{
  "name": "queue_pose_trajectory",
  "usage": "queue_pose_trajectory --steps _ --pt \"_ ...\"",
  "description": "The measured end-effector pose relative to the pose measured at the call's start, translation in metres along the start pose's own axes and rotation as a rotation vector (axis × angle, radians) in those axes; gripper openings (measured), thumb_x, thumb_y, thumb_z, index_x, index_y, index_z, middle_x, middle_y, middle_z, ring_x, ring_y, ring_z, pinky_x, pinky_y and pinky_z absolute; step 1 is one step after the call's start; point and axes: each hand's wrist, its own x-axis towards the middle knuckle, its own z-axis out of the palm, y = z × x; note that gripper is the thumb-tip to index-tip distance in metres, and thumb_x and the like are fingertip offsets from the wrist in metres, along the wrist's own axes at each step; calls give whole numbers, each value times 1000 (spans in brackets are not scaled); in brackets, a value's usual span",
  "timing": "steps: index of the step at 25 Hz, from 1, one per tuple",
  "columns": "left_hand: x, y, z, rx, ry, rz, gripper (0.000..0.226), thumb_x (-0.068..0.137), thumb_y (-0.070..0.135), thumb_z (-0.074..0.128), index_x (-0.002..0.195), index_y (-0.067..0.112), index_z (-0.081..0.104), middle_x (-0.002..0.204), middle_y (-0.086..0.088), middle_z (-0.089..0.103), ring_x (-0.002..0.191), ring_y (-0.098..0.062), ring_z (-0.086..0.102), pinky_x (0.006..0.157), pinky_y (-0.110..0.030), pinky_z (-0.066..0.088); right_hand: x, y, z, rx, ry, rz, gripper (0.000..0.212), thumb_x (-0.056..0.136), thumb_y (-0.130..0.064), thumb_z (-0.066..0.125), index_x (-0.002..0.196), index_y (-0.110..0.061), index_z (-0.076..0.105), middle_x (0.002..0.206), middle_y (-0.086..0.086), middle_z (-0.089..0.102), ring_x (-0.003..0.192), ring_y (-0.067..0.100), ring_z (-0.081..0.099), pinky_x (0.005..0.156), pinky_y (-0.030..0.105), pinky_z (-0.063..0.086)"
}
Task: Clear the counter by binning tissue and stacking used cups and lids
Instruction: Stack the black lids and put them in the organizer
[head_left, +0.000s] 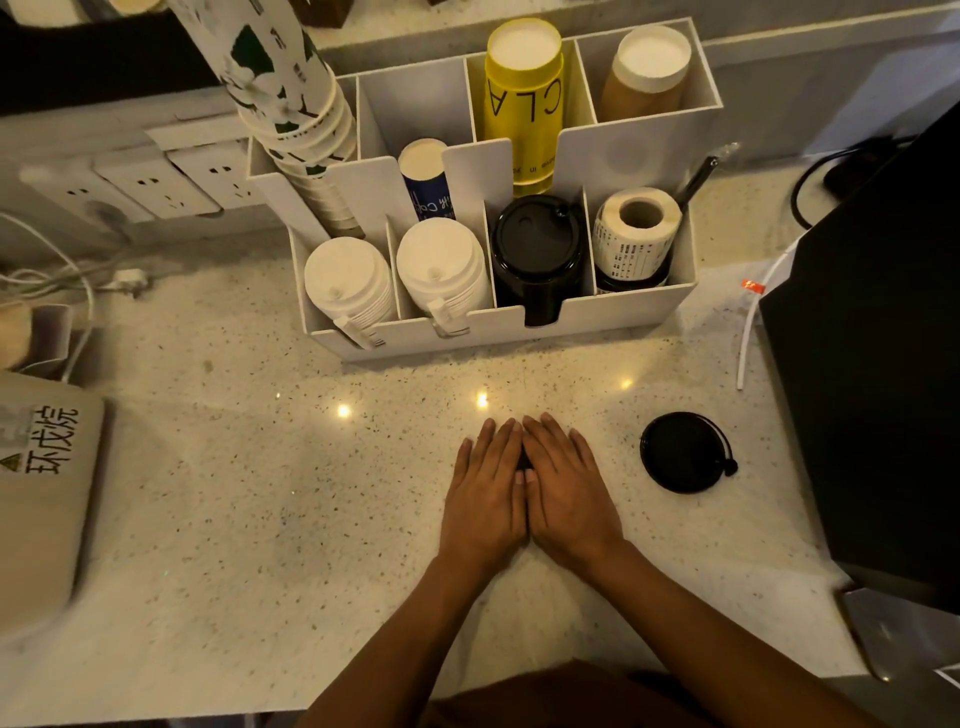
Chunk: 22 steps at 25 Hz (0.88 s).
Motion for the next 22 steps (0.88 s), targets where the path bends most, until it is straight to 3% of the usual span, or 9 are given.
queue_pose_trajectory --steps 7,12,16,20,22 --pt "-22 -17 -11 177 -105 197 65 107 45 17 160 13 -2 169 -8 1 155 -16 -4 125 -39 1 0 2 0 -16 4 7 54 104 -36 18 151 -18 36 162 0 29 152 10 10 124 41 12" --pt "-26 -18 -14 146 -134 166 67 106 52 14 159 17 -9 168 -2 -4 154 -10 -8 125 -37 -1 1 4 1 -14 9 2 55 104 -39 16 151 -19 37 161 -1 30 152 10 11 124 42 13" --pt "-22 -17 -23 126 -189 171 68 104 56 12 157 22 -14 167 1 -9 153 -8 -9 126 -38 1 7 4 -5 -10 -56 -23 56 104 -39 15 154 -19 32 164 -3 23 153 13 8 124 38 5" --pt "-20 -12 -31 183 -206 122 77 100 65 18 158 22 -10 169 -1 -1 154 -15 5 126 -37 5 3 -5 -15 -76 -63 69 61 103 -49 16 158 -25 8 165 -5 -5 153 22 -7 124 42 2" --pt "-26 -8 -29 220 -136 53 82 98 67 28 160 17 7 167 -6 17 150 -21 25 124 -38 19 -10 -15 -20 10 54 241 66 101 -49 37 158 -26 13 166 0 7 152 28 4 123 46 15"
